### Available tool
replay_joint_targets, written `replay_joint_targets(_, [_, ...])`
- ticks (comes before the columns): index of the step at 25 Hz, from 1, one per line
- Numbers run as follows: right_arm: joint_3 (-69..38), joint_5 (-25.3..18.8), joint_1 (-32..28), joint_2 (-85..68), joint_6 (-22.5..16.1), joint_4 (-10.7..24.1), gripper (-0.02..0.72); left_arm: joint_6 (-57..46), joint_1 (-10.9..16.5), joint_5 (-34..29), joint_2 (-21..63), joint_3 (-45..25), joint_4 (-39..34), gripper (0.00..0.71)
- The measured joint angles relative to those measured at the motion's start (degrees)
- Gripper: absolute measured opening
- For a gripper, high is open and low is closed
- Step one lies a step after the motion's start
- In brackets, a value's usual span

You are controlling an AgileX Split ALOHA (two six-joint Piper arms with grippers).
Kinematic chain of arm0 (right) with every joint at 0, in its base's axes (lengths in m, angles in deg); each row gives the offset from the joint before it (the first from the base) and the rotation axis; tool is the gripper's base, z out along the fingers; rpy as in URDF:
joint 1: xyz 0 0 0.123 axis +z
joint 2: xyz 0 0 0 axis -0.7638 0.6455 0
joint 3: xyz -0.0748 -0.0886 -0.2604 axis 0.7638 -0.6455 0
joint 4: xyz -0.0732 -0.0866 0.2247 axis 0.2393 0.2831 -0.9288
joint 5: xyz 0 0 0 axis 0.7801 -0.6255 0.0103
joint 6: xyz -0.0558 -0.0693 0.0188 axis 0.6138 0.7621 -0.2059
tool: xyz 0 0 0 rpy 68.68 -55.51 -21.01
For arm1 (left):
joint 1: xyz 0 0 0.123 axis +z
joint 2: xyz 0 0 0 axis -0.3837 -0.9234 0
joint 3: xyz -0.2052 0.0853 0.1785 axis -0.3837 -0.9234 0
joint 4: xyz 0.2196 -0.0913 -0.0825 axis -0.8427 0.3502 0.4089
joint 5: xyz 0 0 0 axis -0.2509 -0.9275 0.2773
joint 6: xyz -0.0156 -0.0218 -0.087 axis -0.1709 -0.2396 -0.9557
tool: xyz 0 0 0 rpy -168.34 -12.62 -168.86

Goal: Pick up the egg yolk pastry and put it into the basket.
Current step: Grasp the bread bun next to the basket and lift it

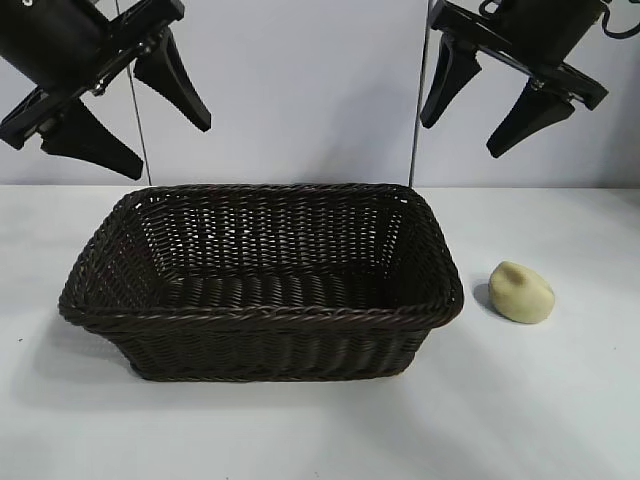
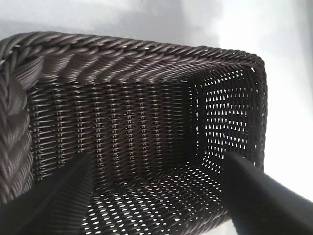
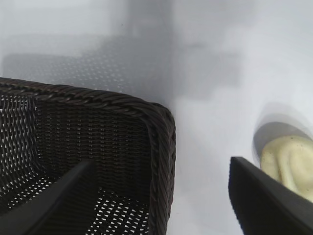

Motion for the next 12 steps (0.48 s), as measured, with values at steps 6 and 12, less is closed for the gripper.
replay_joint_targets(6, [0.00,-3.88,0.00,0.00,-2.36,10.93,0.540,0.00,0.00,0.00,0.00,0.00,0.00,0.533])
replay_joint_targets(12, [0.00,-4.00,0.00,0.00,-3.65,17.95,0.540,0.05,0.00,0.00,0.00,0.00,0.00,0.533])
